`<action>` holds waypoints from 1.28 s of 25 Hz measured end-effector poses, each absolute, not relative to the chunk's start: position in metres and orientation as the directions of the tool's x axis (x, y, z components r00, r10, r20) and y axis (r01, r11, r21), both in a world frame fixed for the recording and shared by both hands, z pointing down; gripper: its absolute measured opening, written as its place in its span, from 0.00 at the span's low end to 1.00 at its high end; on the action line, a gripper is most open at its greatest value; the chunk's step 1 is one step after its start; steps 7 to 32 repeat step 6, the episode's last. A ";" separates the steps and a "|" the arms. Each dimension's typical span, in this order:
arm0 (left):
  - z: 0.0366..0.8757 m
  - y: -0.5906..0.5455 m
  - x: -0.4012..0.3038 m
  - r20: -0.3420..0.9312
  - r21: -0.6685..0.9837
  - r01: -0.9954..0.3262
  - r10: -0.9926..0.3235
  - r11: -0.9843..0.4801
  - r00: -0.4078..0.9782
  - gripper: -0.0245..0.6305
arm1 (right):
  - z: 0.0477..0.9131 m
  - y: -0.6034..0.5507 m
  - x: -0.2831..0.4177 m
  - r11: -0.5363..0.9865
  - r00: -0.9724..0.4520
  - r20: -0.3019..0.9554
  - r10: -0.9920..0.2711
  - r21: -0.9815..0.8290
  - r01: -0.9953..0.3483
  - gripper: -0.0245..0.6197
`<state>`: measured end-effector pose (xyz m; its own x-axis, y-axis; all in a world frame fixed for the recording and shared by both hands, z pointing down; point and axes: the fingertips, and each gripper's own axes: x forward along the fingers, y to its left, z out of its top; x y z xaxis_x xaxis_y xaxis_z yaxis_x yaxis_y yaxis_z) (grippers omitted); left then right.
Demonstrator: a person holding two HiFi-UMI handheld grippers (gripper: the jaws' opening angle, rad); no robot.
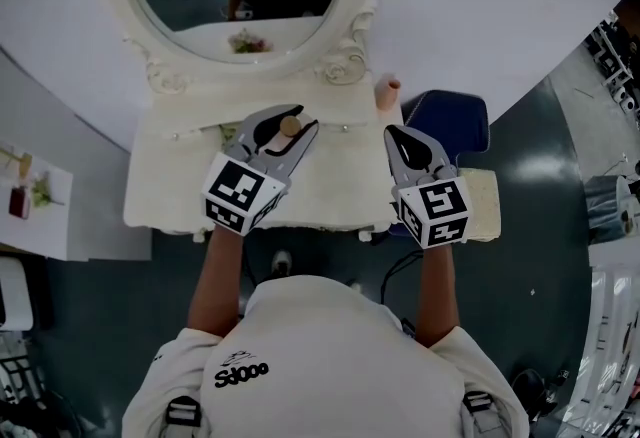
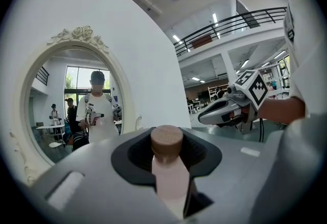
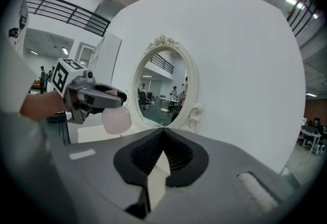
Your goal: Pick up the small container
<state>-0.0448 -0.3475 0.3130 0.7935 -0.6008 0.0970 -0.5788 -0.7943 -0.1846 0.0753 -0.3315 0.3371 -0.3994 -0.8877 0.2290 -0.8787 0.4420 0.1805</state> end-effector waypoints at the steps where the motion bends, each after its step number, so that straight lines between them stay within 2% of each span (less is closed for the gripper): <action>1: 0.313 -0.347 -0.045 0.098 -0.185 -0.579 -0.601 -0.794 0.793 0.24 | 0.338 -0.332 0.075 0.443 -0.401 0.230 -0.887 0.180 -0.878 0.04; 32: 0.315 -0.345 -0.046 0.103 -0.183 -0.576 -0.599 -0.796 0.794 0.24 | 0.338 -0.331 0.073 0.446 -0.403 0.232 -0.885 0.180 -0.877 0.04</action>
